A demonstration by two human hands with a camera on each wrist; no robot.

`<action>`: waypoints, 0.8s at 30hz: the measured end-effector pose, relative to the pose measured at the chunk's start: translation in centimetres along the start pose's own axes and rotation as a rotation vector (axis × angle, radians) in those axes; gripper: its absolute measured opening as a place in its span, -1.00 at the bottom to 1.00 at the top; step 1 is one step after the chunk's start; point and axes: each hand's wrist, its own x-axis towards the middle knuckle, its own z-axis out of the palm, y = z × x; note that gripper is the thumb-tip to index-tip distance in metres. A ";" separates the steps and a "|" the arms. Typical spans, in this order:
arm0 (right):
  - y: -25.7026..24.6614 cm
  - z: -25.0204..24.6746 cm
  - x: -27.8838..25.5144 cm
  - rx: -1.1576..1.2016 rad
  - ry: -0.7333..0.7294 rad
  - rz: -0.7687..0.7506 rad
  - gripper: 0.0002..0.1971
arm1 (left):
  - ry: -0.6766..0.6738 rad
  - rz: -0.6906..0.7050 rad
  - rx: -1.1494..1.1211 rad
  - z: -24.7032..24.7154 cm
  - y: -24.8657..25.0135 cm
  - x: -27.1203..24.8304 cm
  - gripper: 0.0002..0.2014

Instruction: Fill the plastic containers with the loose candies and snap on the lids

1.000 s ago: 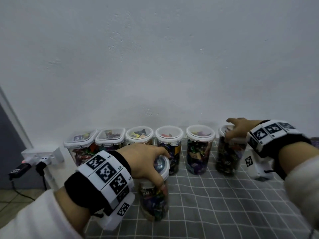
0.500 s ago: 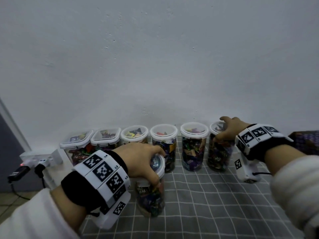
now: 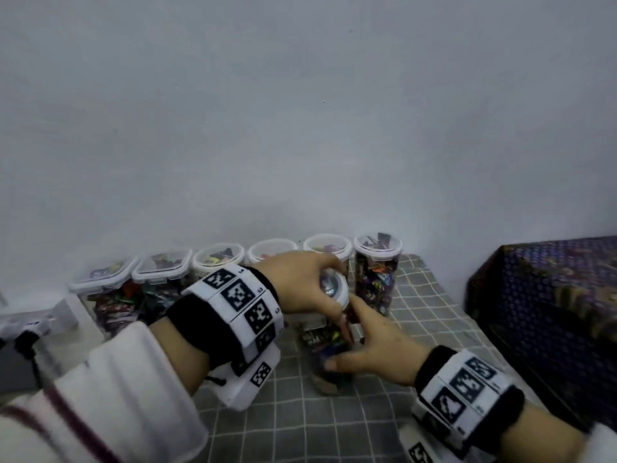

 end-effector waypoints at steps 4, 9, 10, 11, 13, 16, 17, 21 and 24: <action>1.7 -1.8 -0.3 0.100 0.224 0.001 0.04 | 0.044 0.110 -0.023 0.6 3.2 3.0 -0.28; 4.1 -5.4 -2.0 0.042 0.431 0.109 -0.07 | 0.141 0.154 -0.067 0.9 5.1 6.9 -0.37; 4.5 -6.2 -2.4 0.024 0.476 0.151 -0.12 | 0.159 0.142 -0.049 0.8 5.1 7.8 -0.41; 4.9 -6.9 -2.8 0.007 0.517 0.191 -0.16 | 0.165 0.129 -0.019 0.9 5.0 8.6 -0.44; 5.8 -8.3 -3.5 -0.041 0.595 0.260 -0.20 | 0.149 0.111 0.051 1.3 5.0 10.0 -0.45; 7.4 -9.9 -3.2 -0.024 0.689 0.314 -0.23 | 0.112 0.096 0.127 2.7 5.0 11.5 -0.40; 7.9 -10.3 -2.8 -0.022 0.710 0.325 -0.23 | 0.095 0.088 0.145 3.2 5.0 11.9 -0.39; 9.6 -11.4 -0.2 -0.035 0.739 0.352 -0.22 | 0.076 0.048 0.258 5.1 4.6 12.1 -0.39; 10.5 -11.6 1.6 -0.039 0.754 0.365 -0.22 | 0.122 0.060 0.305 5.8 4.1 12.0 -0.38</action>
